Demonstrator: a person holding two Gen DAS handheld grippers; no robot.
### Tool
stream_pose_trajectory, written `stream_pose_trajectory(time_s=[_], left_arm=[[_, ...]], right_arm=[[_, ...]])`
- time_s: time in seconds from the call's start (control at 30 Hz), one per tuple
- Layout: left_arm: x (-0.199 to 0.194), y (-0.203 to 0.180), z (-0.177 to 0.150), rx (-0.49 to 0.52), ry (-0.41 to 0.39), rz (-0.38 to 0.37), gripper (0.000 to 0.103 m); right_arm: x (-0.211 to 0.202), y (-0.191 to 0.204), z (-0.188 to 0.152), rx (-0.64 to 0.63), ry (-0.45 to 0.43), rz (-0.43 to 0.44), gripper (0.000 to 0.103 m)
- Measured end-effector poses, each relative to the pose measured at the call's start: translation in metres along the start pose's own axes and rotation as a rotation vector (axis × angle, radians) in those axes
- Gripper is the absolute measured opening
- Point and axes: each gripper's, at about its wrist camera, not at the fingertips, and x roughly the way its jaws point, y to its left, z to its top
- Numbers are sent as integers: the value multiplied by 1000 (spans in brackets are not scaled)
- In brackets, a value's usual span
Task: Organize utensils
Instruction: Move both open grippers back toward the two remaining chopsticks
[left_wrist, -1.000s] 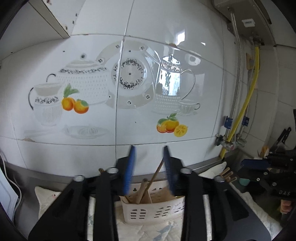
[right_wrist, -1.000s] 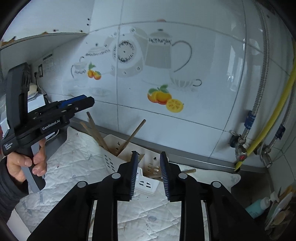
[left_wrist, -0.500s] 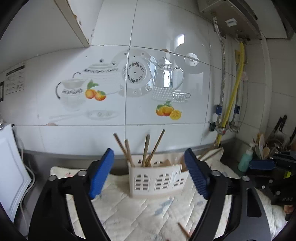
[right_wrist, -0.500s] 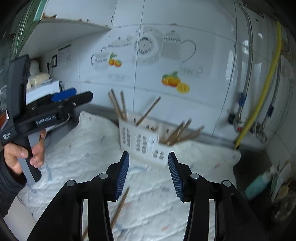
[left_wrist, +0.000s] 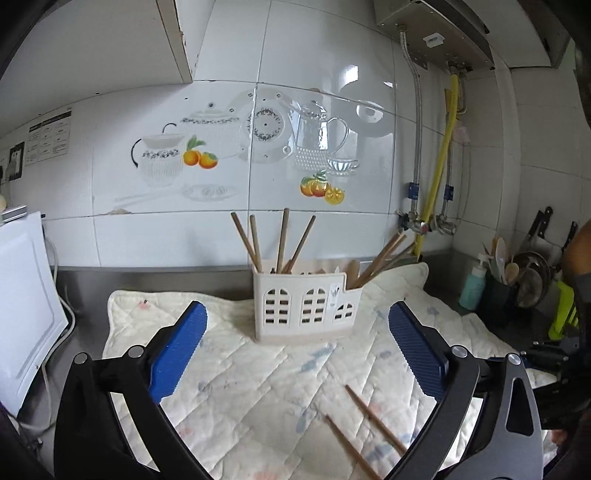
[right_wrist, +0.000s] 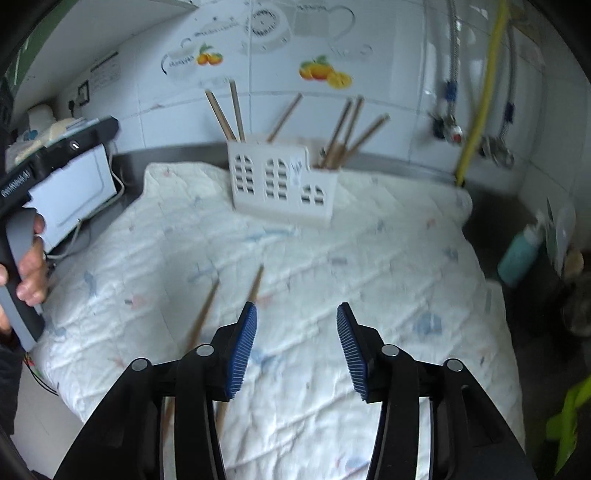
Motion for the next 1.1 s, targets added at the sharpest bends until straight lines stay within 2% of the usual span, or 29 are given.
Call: stream_pose_trajectory(time_s=[0.07, 0.2, 0.47, 0.6, 0.73, 0.83, 0.9, 0.97, 1.1], left_arm=[[-3, -1, -6, 6, 7, -6, 98], [-10, -4, -20, 28, 19, 6, 98], [-17, -11, -46, 20, 67, -34, 98], [-21, -19, -57, 50, 85, -34, 98], [-28, -23, -64, 63, 99, -29, 98], [-31, -25, -68, 57, 110, -20, 98], [-33, -26, -70, 50, 115, -12, 98], [-34, -26, -73, 34, 118, -3, 98], [-37, -25, -78, 6, 132, 7, 98]], right_arm=[[2, 1, -13, 16, 19, -7, 57], [4, 1, -30, 55, 34, -13, 57], [10, 4, -48, 117, 65, -22, 58], [12, 10, -55, 107, 76, -25, 48], [15, 14, -62, 98, 80, -19, 45], [16, 18, -65, 84, 79, -12, 44], [17, 19, -66, 70, 82, -11, 37], [19, 21, -69, 66, 86, -2, 37], [22, 23, -74, 53, 93, 9, 29]])
